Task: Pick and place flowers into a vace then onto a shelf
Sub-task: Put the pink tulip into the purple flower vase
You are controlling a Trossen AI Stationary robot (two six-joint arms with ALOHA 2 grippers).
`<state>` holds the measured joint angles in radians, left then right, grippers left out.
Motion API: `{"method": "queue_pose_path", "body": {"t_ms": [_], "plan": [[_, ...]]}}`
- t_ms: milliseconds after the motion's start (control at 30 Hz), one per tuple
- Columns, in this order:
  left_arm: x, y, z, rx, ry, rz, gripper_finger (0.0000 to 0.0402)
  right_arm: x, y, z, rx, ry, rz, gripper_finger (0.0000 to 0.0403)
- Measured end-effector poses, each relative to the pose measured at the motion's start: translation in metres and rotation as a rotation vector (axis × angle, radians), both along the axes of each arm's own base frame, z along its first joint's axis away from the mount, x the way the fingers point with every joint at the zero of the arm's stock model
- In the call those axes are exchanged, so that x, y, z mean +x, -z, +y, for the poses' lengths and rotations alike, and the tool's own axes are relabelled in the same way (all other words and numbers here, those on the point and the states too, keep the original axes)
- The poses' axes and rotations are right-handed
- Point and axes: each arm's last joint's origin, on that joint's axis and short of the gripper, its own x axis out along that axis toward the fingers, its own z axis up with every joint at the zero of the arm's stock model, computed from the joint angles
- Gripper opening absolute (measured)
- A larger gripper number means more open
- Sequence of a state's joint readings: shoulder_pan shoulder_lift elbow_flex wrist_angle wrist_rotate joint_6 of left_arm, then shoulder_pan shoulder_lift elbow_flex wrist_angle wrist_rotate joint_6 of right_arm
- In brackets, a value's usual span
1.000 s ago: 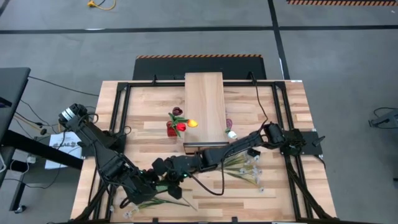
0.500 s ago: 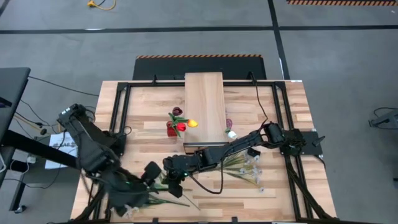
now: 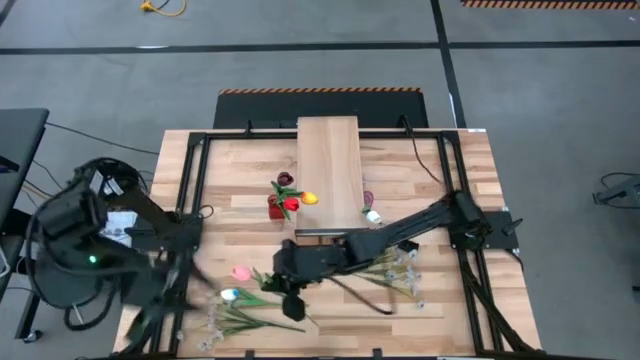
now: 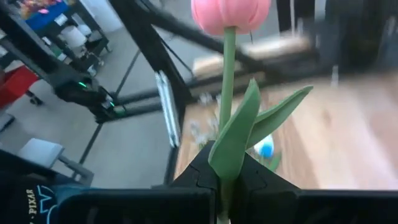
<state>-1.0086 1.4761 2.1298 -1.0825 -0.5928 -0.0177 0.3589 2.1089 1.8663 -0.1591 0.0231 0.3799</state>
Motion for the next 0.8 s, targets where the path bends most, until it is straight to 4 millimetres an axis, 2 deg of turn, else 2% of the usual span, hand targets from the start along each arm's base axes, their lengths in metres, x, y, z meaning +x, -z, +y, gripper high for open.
{"method": "queue_pose_path", "body": {"t_ms": [100,200,333,433,667,800], "plan": [[-0.006,-0.005,0.015,0.015,-0.242,-0.081,0.016,-0.029,-0.047,0.005,-0.076,0.001,-0.101,0.0],[-0.012,-0.005,0.03,0.025,-0.405,-0.125,0.016,-0.064,-0.098,0.001,-0.148,0.051,-0.202,0.0],[-0.022,-0.002,0.048,0.006,-0.503,-0.14,0.016,-0.12,-0.166,-0.018,-0.257,0.211,-0.37,0.0],[-0.026,0.004,0.057,0.008,-0.577,-0.165,0.0159,-0.158,-0.203,-0.038,-0.372,0.381,-0.456,0.0],[-0.028,0.037,0.066,0.057,-0.724,-0.214,0.0159,-0.212,-0.245,-0.098,-0.509,0.676,-0.477,0.0],[-0.031,0.063,0.071,0.056,-0.899,-0.347,0.0159,-0.239,-0.253,-0.137,-0.532,0.8,-0.461,0.0]]}}
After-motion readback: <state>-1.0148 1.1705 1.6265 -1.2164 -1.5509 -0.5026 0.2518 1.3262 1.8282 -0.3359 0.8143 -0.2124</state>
